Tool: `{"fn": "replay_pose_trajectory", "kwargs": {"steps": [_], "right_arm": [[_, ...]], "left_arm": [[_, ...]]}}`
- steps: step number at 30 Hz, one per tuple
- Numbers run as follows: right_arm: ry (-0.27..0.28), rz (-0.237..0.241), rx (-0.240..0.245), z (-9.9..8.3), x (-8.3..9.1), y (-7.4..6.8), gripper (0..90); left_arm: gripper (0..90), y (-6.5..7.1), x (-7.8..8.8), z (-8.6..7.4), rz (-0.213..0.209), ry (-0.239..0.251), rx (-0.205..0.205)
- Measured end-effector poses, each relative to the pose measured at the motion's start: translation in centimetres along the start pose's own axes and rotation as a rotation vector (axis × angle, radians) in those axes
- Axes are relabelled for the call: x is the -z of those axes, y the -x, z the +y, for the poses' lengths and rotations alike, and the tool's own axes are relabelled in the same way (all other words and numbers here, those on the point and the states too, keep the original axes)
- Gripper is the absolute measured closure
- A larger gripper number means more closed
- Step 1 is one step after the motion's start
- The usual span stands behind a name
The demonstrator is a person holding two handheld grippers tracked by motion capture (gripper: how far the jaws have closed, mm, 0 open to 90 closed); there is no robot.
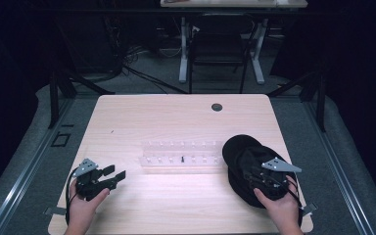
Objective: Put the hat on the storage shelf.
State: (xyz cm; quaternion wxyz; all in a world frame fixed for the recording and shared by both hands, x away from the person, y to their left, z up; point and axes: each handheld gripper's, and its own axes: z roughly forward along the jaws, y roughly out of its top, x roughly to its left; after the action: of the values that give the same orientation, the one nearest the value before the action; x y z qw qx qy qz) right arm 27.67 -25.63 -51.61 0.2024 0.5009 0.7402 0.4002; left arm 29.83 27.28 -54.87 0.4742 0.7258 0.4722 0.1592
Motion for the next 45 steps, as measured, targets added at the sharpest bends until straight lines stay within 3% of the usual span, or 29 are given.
{"fn": "replay_pose_trajectory", "kwargs": {"steps": [11, 19, 25, 29, 33, 35, 39, 43, 45], "right_arm": [[-0.01, 0.032, 0.07, 1.5, -1.8, -2.6, 55.7], [-0.048, -0.047, 0.139, 1.6, -3.7, -3.1, 54.7], [-0.095, -0.08, 0.153, 1.7, -5.2, -3.0, 54.4], [-0.101, -0.091, 0.163, 1.7, -5.6, -3.4, 66.5], [-0.1, -0.114, 0.194, 1.8, -5.4, -3.7, 72.1], [-0.088, -0.143, 0.227, 1.7, -4.9, -4.1, 76.4], [-0.08, -0.155, 0.258, 1.5, -3.7, -4.4, 79.6], [-0.057, -0.138, 0.25, 1.1, -2.7, -4.4, 80.4], [-0.041, -0.093, 0.246, 0.5, -1.6, -4.3, 80.2]], "left_arm": [[42.3, 0.0, -0.1, 0.0, -0.004, -0.004, 0.0], [42.3, 0.0, -0.1, 0.0, -0.004, -0.008, 0.0], [42.3, 0.0, -0.1, 0.0, -0.008, -0.022, -0.002], [42.3, 0.0, -0.1, 0.0, -0.007, -0.022, -0.002], [42.3, -0.1, -0.1, 0.0, -0.006, -0.021, -0.001], [42.3, 0.0, -0.1, 0.0, -0.005, -0.01, 0.0], [42.3, 0.0, -0.1, 0.0, -0.006, -0.022, -0.001], [42.3, 0.0, -0.1, 0.0, -0.006, -0.022, -0.003], [42.3, 0.0, -0.1, 0.0, -0.006, -0.016, 0.0]]}}
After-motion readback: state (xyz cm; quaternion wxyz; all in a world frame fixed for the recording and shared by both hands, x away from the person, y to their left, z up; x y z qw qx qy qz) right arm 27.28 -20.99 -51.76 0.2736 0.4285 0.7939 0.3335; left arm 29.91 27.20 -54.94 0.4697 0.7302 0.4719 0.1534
